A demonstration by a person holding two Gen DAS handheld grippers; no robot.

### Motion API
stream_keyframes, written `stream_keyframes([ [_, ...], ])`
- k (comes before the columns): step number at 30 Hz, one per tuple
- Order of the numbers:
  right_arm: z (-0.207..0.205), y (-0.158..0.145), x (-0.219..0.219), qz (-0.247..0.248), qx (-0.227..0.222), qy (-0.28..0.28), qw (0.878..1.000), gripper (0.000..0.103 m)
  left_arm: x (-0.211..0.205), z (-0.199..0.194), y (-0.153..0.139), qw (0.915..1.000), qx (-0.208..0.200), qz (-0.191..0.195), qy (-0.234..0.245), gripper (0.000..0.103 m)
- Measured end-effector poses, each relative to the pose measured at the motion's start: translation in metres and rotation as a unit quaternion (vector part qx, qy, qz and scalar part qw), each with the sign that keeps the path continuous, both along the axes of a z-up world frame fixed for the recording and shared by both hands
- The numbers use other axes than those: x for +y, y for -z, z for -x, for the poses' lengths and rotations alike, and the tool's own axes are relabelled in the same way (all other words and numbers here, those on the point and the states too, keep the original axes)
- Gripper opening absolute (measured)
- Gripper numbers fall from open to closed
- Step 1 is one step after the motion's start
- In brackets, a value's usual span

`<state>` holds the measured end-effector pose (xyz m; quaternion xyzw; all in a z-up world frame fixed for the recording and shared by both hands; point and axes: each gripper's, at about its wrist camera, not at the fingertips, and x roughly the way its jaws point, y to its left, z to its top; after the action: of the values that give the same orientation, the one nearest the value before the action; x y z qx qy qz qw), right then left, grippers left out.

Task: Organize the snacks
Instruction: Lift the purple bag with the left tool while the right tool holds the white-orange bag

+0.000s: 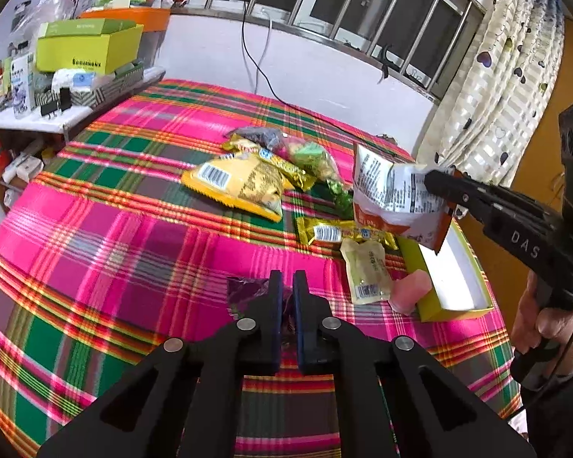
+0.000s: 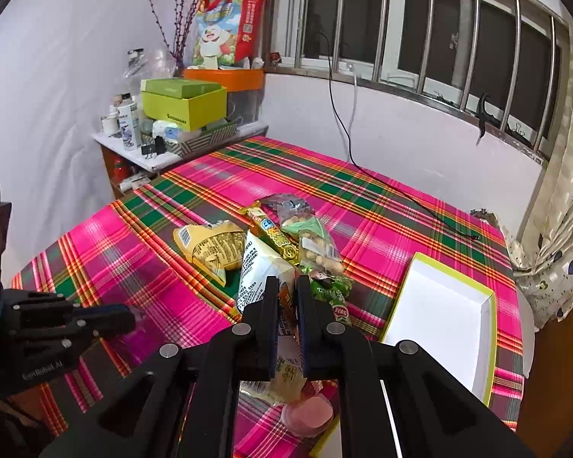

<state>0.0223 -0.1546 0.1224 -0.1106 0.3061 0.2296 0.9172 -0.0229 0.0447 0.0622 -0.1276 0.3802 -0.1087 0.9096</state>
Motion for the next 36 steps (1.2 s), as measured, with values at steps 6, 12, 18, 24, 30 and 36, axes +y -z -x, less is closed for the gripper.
stream_keyframes([
  [6,0.004,-0.008,-0.005,-0.006,-0.010,0.001,1.000,0.007,-0.003,-0.003,-0.017,0.9997,-0.018,-0.013,0.005,0.000],
  [12,0.004,-0.012,-0.016,-0.011,-0.013,0.010,1.000,0.007,-0.012,-0.007,-0.026,0.9992,-0.027,-0.021,0.020,0.000],
  [18,0.004,-0.010,-0.030,-0.020,-0.009,0.020,1.000,0.007,-0.012,-0.007,-0.031,0.9989,-0.036,-0.024,0.015,0.000],
  [24,0.005,-0.008,-0.038,-0.031,-0.003,0.023,0.999,0.007,-0.015,-0.010,-0.026,0.9978,-0.028,-0.028,0.054,0.000],
  [30,0.009,-0.007,-0.039,-0.032,-0.006,0.019,0.999,0.007,-0.001,-0.007,0.010,0.9969,0.012,-0.071,0.031,0.077],
  [36,0.012,-0.007,-0.038,-0.032,-0.008,0.016,0.999,0.007,-0.015,-0.002,0.042,0.9909,0.057,-0.103,0.065,0.077],
])
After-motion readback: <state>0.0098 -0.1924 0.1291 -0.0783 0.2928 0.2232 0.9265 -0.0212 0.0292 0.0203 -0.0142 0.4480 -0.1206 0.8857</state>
